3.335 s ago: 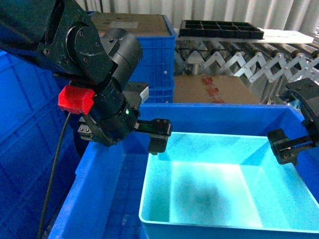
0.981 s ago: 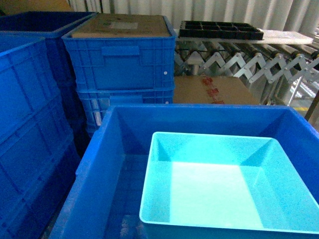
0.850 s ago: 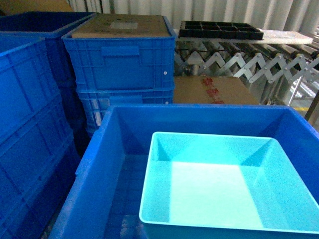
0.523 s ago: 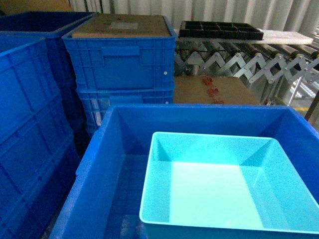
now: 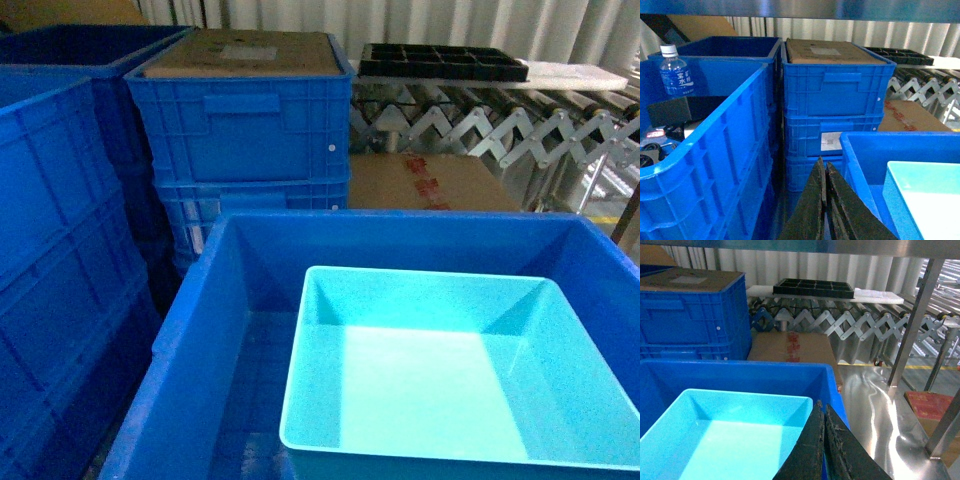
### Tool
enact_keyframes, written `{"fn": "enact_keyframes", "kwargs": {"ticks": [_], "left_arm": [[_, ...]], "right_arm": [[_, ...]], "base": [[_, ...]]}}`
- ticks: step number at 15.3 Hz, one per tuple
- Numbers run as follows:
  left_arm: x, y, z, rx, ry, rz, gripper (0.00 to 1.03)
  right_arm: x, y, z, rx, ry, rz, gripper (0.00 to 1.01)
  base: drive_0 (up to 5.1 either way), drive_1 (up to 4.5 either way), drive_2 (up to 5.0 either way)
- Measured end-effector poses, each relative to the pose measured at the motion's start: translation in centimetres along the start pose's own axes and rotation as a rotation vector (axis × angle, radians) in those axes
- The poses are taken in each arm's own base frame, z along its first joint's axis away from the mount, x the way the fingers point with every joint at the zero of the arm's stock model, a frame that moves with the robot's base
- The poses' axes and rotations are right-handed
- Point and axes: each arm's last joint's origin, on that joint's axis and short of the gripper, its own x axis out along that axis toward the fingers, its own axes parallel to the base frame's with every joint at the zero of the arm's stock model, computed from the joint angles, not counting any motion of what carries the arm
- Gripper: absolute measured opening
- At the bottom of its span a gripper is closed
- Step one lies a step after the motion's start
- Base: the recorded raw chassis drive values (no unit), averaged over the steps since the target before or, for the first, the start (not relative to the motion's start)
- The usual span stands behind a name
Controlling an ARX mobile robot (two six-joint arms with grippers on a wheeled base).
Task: Stack blue boxes stably on right
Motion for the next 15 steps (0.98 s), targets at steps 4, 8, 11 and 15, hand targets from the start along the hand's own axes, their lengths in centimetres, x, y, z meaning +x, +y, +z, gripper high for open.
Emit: {"fn": "enact_keyframes", "kwargs": {"ticks": [4, 8, 11, 15], "left_arm": [[-0.7, 0.0, 0.0, 0.000, 0.005, 0.000, 0.02], [-1.5, 0.0, -0.3, 0.000, 0.027, 0.002, 0.02], [-2.2, 0.0, -0.5, 0.002, 0.027, 0.002, 0.02], [-2.2, 0.0, -0.4, 0.002, 0.022, -0.001, 0.02]], "right_arm": [[-0.7, 0.0, 0.0, 0.000, -0.004, 0.000, 0.02], [-1.3, 0.0, 0.0, 0.002, -0.002, 0.000, 0.02], [-2.4, 0.0, -0.4, 0.005, 0.011, -0.001, 0.02], [-2.3, 0.0, -0.3, 0.006, 0.006, 0.000, 0.05]], "base": [[0.0, 0.00, 0.0], [0.0, 0.00, 0.0], [0.0, 0.00, 0.0], [0.0, 0.00, 0.0]]}}
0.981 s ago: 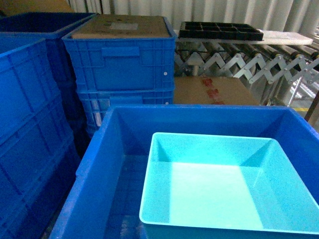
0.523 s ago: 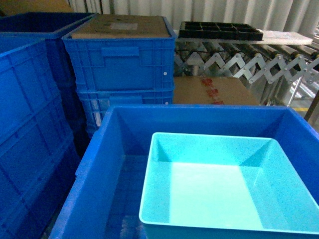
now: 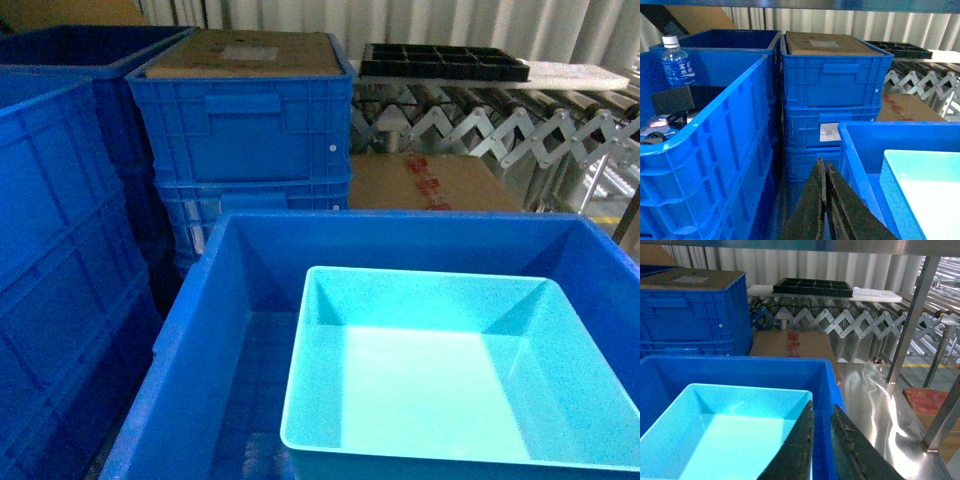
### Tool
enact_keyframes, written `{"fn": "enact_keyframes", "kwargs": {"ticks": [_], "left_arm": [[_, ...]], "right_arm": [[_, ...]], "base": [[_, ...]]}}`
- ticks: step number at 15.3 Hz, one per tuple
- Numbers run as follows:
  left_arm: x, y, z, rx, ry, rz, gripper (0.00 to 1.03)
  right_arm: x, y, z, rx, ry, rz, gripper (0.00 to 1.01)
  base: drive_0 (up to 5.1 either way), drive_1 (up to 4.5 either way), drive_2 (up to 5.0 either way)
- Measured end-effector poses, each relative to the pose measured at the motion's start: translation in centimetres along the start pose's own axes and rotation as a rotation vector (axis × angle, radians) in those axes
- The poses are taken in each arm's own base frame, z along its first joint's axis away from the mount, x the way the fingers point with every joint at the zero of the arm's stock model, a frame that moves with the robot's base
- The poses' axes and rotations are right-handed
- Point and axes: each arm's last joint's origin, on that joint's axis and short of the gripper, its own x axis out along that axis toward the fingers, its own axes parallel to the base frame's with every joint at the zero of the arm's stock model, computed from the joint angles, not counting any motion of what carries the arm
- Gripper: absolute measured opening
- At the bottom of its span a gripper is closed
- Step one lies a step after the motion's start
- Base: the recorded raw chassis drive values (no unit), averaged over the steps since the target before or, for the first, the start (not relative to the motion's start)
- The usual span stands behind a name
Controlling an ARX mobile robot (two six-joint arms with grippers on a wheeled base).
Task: Stack blue boxes stably on right
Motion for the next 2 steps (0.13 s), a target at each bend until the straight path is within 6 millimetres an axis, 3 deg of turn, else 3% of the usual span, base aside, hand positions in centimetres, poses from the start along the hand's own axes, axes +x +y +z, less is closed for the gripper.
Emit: {"fn": "enact_keyframes", "kwargs": {"ticks": [2], "left_arm": [[0.00, 0.00, 0.00, 0.000, 0.000, 0.000, 0.02]], "right_arm": [[0.00, 0.00, 0.00, 0.000, 0.000, 0.000, 0.34]], "base": [[0.0, 0.00, 0.0]]}}
